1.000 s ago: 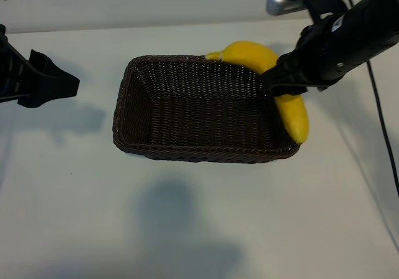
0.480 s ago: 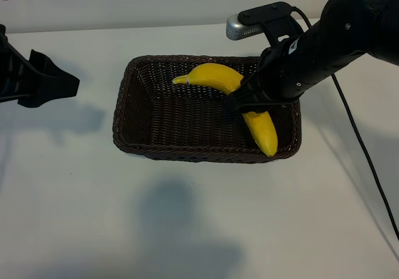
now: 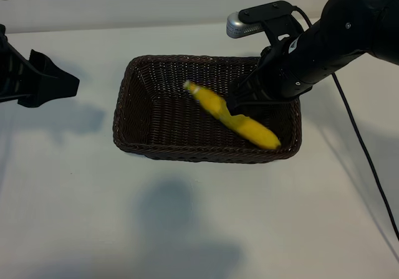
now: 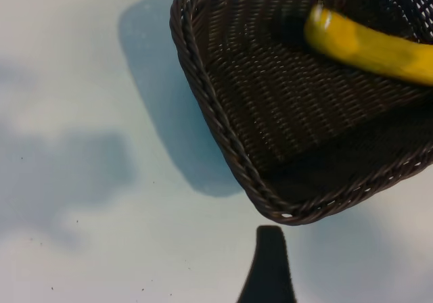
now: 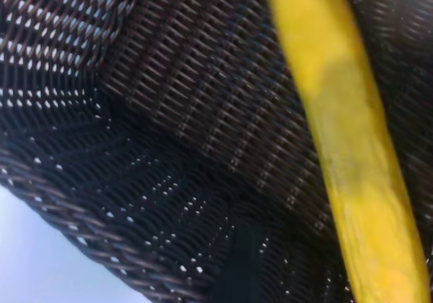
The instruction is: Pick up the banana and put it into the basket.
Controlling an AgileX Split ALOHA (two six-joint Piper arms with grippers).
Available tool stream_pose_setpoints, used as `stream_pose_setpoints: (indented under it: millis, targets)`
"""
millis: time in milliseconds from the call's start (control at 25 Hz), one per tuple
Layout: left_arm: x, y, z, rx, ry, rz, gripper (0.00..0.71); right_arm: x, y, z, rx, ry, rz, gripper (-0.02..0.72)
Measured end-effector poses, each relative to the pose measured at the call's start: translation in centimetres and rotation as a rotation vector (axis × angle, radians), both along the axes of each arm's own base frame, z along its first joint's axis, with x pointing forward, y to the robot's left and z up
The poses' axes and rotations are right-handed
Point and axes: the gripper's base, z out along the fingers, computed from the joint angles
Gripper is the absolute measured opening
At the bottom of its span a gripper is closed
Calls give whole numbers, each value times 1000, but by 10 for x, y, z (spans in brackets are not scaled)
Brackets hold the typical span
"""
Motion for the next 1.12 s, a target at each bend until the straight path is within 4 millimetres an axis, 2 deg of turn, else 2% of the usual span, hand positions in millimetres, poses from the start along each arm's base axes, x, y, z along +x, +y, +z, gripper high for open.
stream_pose_setpoints:
  millis: [120, 240, 440, 560, 760, 880, 1120]
  targets:
    - [0, 0, 0, 0, 0, -1, 610, 0, 0, 4, 3, 0, 0, 680]
    - [0, 0, 0, 0, 0, -1, 610, -1, -4, 20, 7, 4, -8, 652]
    - [0, 0, 0, 0, 0, -1, 610, -1, -26, 54, -33, -50, -27, 641]
    - [0, 0, 0, 0, 0, -1, 610, -5, -42, 66, -79, -52, -44, 638]
    - [0, 0, 0, 1, -3, -2, 610, -19, -61, 90, -115, -80, -60, 632]
    - [0, 0, 0, 2, -4, -2, 610, -31, -67, 107, -98, -123, -61, 630]
    - [0, 0, 0, 2, -4, -2, 610, -48, -74, 126, -83, -147, -58, 617]
